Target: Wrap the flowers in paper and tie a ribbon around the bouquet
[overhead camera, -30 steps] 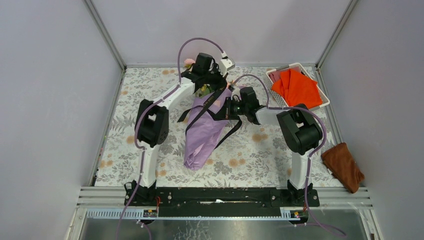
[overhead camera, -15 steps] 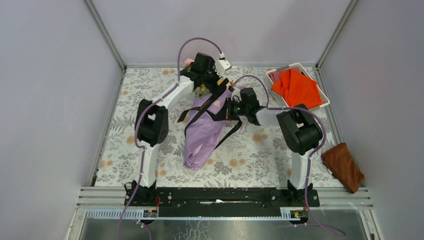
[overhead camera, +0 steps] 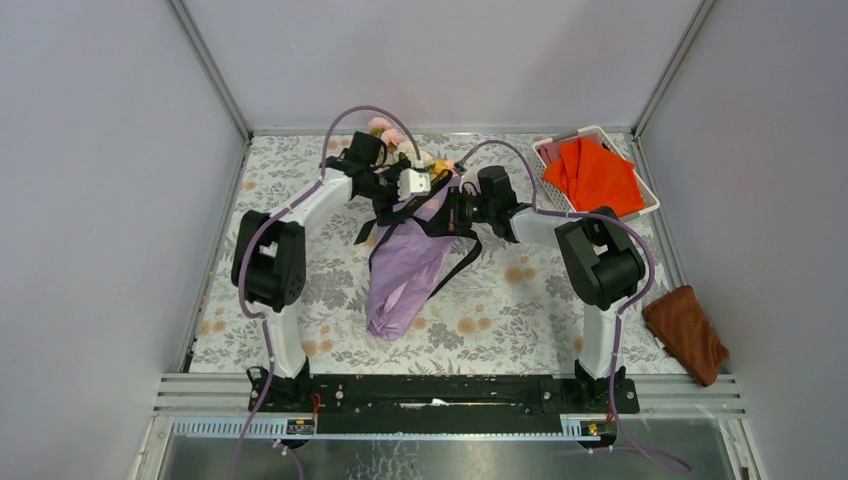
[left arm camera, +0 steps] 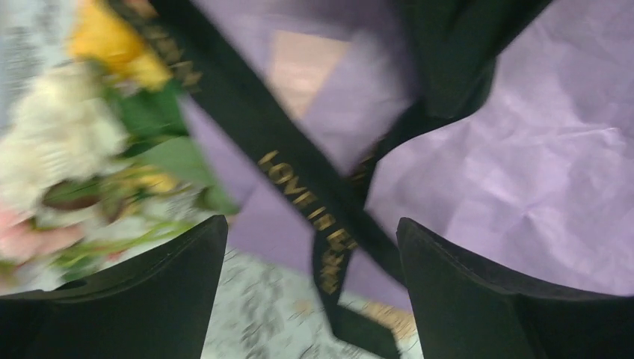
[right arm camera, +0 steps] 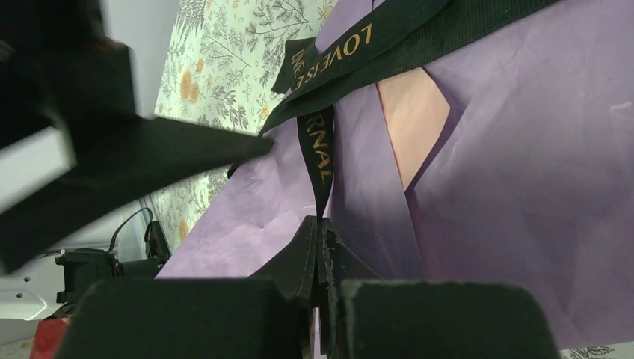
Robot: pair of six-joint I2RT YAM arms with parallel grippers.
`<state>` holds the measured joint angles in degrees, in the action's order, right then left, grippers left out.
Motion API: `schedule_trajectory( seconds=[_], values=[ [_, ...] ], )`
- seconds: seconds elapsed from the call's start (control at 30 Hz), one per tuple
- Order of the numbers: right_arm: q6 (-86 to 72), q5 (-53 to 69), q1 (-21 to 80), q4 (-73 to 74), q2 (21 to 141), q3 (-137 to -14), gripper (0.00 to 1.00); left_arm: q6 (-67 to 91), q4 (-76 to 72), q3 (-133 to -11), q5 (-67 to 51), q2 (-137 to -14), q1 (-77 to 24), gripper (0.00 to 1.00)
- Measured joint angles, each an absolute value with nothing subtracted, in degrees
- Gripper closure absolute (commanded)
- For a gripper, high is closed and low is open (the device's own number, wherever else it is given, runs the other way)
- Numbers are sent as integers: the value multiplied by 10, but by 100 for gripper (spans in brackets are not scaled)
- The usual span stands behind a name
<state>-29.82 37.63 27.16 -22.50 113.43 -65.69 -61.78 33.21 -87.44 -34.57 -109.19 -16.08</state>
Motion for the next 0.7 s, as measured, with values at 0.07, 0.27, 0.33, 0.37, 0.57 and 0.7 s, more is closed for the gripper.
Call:
schedule_trajectory(
  seconds=[0.07, 0.27, 0.33, 0.37, 0.57, 0.7],
  values=[
    [-296, 376, 272, -218, 1134, -662, 100, -632, 338, -865, -352, -1114, -173, 10],
    [-286, 376, 272, -200, 1134, -678, 100, -644, 310, -843, -356, -1129, -194, 39],
    [-284, 376, 272, -198, 1134, -681, 100, -644, 285, -832, -352, -1129, -197, 47],
    [-284, 376, 272, -197, 1134, -682, 100, -644, 276, -827, -349, -1129, -199, 52],
    [-285, 378, 271, -198, 1134, -683, 100, -653, 226, -799, -331, -1129, -202, 96],
    [-285, 377, 269, -200, 1134, -684, 100, -651, 216, -780, -328, -1126, -202, 100]
  ],
)
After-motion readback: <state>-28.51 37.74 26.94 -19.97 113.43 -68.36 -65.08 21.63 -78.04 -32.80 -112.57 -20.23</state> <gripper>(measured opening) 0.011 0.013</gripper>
